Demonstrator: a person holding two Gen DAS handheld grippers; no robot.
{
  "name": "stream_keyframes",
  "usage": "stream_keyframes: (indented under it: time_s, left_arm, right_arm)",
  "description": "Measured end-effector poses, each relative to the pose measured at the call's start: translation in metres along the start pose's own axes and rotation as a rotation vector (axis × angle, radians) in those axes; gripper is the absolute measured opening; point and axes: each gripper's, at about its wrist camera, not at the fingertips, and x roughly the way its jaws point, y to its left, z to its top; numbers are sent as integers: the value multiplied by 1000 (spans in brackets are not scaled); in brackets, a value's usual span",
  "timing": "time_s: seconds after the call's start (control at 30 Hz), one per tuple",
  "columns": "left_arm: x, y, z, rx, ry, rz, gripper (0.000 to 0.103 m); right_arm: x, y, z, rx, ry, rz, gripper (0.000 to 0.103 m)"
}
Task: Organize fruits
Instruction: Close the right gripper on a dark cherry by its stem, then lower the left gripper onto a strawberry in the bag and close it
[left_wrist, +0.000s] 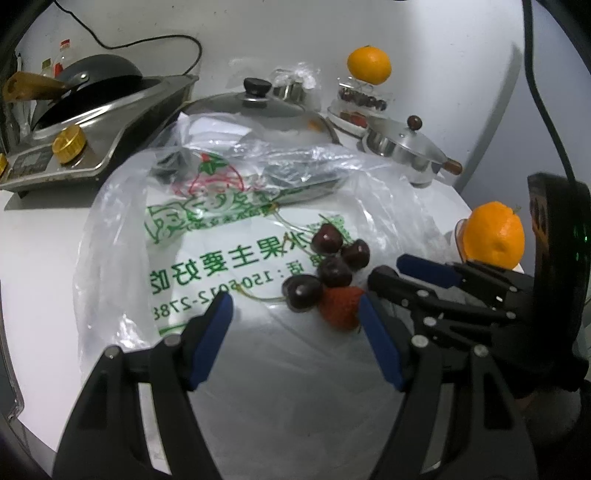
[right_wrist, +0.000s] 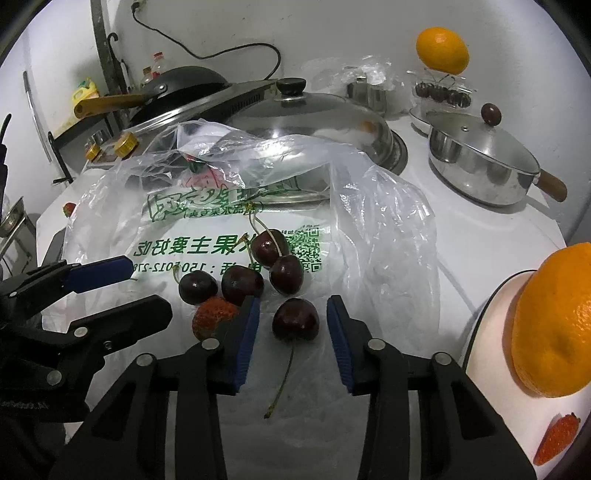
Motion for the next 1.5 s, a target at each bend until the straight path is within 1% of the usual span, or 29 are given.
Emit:
stream_keyframes:
  time_s: [0.13,0.4,0.47,0.63,0.87,1.13,1.3,1.33,1.5]
  left_arm:
    - [1,-1,0,5,3,-1,72]
    - [-1,0,-1,9,3,2,72]
    - [-2,0,-1,11,3,1,72]
    - [0,-7,-1,23,10,-4,72]
    - [8,-20,-2,32,25,-4,72]
    - [16,-33,-2,40,35,-4,72]
    - [31,-38,-5,36,82,18,72]
    - [32,-39,-5,37,79,31,72]
    - [32,-40,-2,27,75,36,71]
  right_arm:
    - [4,-2,-1,6,17,1,36]
    - [8,2,-3,-5,28,1,36]
    - [7,1,-3,-7,26,1,30]
    - [2,-1,-6,-15,13,11,30]
    - [-16,-12,-4,8,-35,19,30]
    - [-25,-26,-5,20,-48,13,30]
    - [-26,-33,-7,32,-53,19,30]
    - [-27,-34,-8,32,-54,19,30]
    - [-28,-37,-9,39,-56,22,30]
